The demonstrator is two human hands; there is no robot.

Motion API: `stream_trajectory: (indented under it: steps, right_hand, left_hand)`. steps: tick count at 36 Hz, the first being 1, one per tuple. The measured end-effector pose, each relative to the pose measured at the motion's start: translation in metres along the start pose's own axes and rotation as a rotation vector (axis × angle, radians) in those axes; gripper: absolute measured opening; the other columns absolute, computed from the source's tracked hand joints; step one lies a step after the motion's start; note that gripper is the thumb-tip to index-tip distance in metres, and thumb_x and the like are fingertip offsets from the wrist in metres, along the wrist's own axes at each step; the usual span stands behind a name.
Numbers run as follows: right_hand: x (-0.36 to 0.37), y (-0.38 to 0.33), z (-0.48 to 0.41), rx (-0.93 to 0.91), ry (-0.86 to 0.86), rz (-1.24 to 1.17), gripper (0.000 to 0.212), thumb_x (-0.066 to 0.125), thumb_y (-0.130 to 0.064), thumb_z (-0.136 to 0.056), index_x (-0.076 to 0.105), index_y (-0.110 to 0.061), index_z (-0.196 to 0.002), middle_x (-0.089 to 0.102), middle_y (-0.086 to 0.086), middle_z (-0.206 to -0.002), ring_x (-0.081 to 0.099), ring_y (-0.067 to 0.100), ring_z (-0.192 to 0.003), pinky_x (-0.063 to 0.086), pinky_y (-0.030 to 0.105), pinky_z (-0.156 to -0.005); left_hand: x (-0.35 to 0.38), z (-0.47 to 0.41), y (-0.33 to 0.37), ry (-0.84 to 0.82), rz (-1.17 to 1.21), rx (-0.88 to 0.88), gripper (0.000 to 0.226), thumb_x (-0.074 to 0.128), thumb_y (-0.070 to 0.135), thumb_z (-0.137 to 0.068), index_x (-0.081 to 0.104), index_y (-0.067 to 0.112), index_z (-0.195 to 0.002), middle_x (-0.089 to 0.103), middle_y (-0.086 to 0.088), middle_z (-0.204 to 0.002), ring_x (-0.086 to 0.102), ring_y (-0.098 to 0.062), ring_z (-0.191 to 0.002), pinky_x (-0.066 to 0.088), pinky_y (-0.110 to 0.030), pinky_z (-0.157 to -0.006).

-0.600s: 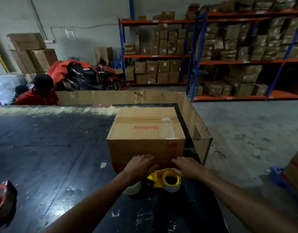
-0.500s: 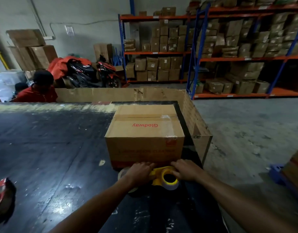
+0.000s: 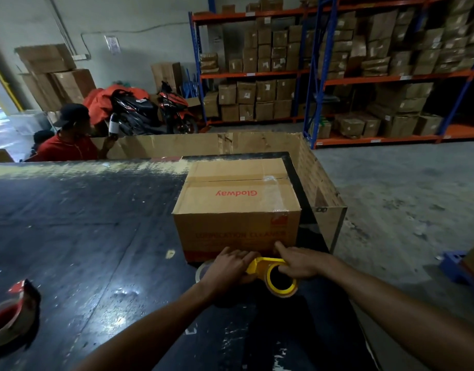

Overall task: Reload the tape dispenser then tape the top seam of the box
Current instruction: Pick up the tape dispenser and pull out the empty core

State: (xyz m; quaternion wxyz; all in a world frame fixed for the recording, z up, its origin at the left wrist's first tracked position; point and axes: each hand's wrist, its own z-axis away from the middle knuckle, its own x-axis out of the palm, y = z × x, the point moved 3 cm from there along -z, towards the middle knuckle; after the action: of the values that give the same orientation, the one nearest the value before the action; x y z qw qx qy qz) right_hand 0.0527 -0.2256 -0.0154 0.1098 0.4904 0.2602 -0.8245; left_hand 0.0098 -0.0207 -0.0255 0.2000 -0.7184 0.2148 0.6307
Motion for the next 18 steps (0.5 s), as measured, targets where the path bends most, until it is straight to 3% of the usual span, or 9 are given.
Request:
stream_trajectory:
  steps: [4,7,11,15,18]
  right_hand:
    - [-0.041,-0.014,0.015,-0.074,0.054,0.068,0.023,0.048,-0.037,-0.102,0.053,-0.016,-0.112,0.057,0.006,-0.108,0.059,0.025,-0.094,0.05,0.04,-0.082]
    - [-0.077,-0.026,0.029,-0.113,0.165,0.068,0.018,0.049,-0.033,-0.102,0.058,-0.018,-0.103,0.06,0.003,-0.102,0.06,0.021,-0.09,0.054,0.038,-0.08]
    - [-0.123,-0.041,0.041,-0.142,0.303,0.072,0.014,0.05,-0.036,-0.101,0.056,-0.024,-0.096,0.059,-0.005,-0.092,0.059,0.015,-0.081,0.051,0.034,-0.074]
    - [-0.161,-0.054,0.047,-0.17,0.461,0.105,0.017,0.046,-0.045,-0.093,0.052,-0.028,-0.094,0.059,-0.002,-0.087,0.058,0.02,-0.076,0.049,0.04,-0.068]
    - [-0.183,-0.063,0.051,-0.213,0.555,0.153,0.019,0.051,-0.041,-0.096,0.055,-0.024,-0.101,0.059,-0.003,-0.087,0.056,0.017,-0.075,0.042,0.037,-0.065]
  left_hand:
    - [-0.034,0.005,-0.001,0.272,0.036,0.058,0.053,0.049,0.06,-0.094,0.054,0.024,-0.134,0.067,0.001,-0.126,0.063,-0.019,-0.115,0.043,-0.035,-0.096]
    - [-0.059,0.013,-0.002,0.529,0.16,-0.04,0.051,0.058,0.056,-0.093,0.054,0.023,-0.131,0.058,-0.001,-0.124,0.055,-0.018,-0.111,0.046,-0.035,-0.091]
    - [-0.075,0.017,0.007,0.841,0.59,-0.24,0.046,0.079,0.035,-0.084,0.047,0.02,-0.113,0.051,0.004,-0.112,0.055,-0.013,-0.098,0.049,-0.026,-0.08]
    - [-0.084,0.005,0.018,0.713,0.942,-0.331,0.018,0.068,0.033,-0.094,0.055,0.02,-0.095,0.061,0.008,-0.083,0.06,-0.005,-0.074,0.05,-0.023,-0.062]
    - [-0.101,-0.012,0.03,0.407,1.357,-0.283,0.032,0.054,0.043,-0.1,0.055,0.025,-0.126,0.07,0.004,-0.115,0.069,-0.009,-0.105,0.06,-0.031,-0.083]
